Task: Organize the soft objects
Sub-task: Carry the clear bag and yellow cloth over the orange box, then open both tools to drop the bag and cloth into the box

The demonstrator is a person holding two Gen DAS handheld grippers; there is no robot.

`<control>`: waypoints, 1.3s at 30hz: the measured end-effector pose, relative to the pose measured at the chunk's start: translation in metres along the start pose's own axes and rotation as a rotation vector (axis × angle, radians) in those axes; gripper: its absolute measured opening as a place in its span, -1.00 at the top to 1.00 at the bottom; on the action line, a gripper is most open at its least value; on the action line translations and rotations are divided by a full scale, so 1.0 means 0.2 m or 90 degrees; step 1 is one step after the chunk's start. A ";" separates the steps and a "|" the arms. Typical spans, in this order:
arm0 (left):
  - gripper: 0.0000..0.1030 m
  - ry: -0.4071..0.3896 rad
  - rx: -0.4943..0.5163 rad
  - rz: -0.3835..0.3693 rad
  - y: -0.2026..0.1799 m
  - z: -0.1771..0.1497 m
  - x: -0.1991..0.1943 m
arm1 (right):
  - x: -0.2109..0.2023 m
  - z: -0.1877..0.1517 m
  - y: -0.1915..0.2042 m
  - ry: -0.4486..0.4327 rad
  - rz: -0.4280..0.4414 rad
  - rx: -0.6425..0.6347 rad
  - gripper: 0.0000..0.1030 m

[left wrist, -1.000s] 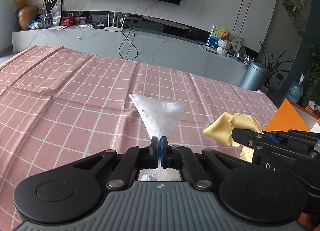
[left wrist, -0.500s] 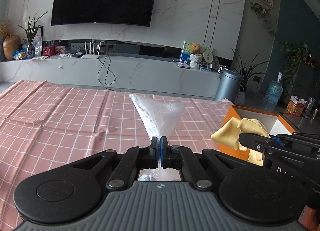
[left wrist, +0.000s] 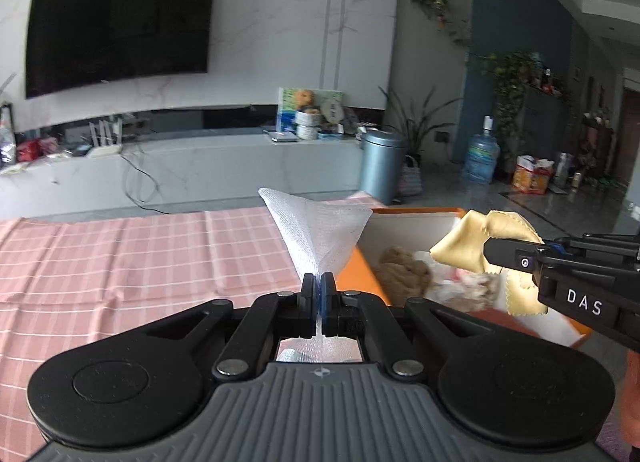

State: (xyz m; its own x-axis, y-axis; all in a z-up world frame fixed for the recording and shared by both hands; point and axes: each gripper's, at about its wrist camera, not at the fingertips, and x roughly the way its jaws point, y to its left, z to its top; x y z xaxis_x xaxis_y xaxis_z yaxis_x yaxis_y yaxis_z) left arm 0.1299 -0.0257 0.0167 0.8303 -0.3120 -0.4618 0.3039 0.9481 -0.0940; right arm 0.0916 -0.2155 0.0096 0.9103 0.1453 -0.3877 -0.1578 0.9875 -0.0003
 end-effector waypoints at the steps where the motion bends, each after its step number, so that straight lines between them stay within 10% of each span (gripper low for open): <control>1: 0.97 0.006 -0.003 -0.013 -0.01 0.00 0.02 | -0.02 0.00 -0.04 0.001 -0.008 0.006 0.91; 14: 0.97 0.073 0.103 -0.101 -0.34 -0.01 0.25 | 0.02 -0.08 -0.54 0.122 -0.030 0.087 0.90; 34: 0.84 0.249 0.228 -0.061 -0.49 -0.10 0.55 | 0.46 -0.14 -0.48 0.281 -0.026 -0.056 0.76; 39: -0.01 0.254 0.230 -0.065 -0.49 -0.10 0.55 | 0.50 -0.17 -0.49 0.310 -0.022 -0.066 0.48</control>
State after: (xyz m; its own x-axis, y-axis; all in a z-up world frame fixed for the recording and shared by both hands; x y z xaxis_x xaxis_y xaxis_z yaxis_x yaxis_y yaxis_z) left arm 0.1825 -0.1507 -0.0424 0.5679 -0.2862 -0.7717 0.5726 0.8109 0.1207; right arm 0.1845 -0.3008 -0.0597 0.6350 0.0423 -0.7713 -0.1896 0.9765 -0.1025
